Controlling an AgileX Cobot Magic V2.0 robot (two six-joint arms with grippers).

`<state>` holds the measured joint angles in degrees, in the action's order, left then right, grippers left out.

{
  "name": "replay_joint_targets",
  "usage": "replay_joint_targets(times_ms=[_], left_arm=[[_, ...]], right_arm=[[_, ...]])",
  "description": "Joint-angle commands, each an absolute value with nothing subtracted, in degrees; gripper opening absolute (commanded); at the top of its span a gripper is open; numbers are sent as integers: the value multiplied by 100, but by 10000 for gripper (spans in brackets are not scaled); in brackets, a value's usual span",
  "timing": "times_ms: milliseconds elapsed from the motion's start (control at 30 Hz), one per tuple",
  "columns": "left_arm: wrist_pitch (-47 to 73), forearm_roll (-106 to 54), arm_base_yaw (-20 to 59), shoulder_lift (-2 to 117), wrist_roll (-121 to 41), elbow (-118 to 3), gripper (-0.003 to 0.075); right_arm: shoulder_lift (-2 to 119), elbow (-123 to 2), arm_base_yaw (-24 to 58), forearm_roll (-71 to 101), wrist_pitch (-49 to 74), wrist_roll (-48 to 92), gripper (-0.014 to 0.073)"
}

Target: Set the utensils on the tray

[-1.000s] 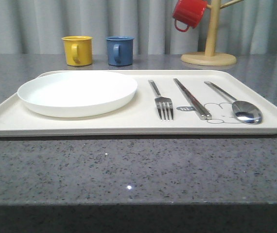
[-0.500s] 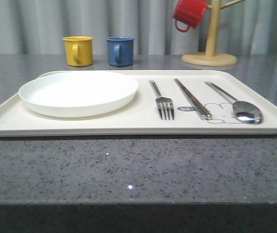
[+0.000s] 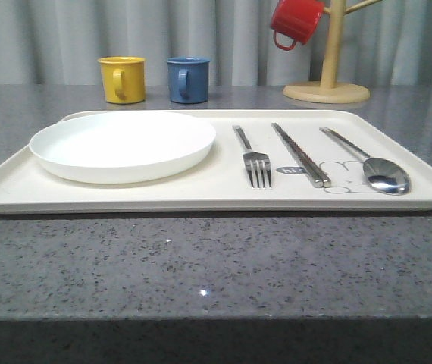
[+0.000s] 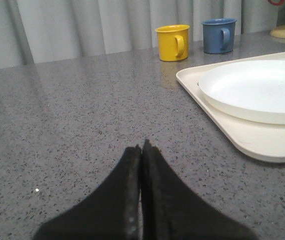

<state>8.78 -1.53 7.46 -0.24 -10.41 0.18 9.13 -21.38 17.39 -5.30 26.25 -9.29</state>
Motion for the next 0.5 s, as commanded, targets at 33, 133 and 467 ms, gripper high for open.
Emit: replay_joint_targets(times_ms=[33, 133, 467], left_arm=[[505, -213, 740, -100, -995, 26, -18], [491, -213, 740, -100, -995, 26, -18], [491, -213, 740, -100, -995, 26, -18]], right_arm=[[979, -2266, 1718, -612, 2160, -873, -73], [979, -2266, 1718, -612, 2160, -873, -73], [979, -2266, 1718, -612, 2160, -873, -73]])
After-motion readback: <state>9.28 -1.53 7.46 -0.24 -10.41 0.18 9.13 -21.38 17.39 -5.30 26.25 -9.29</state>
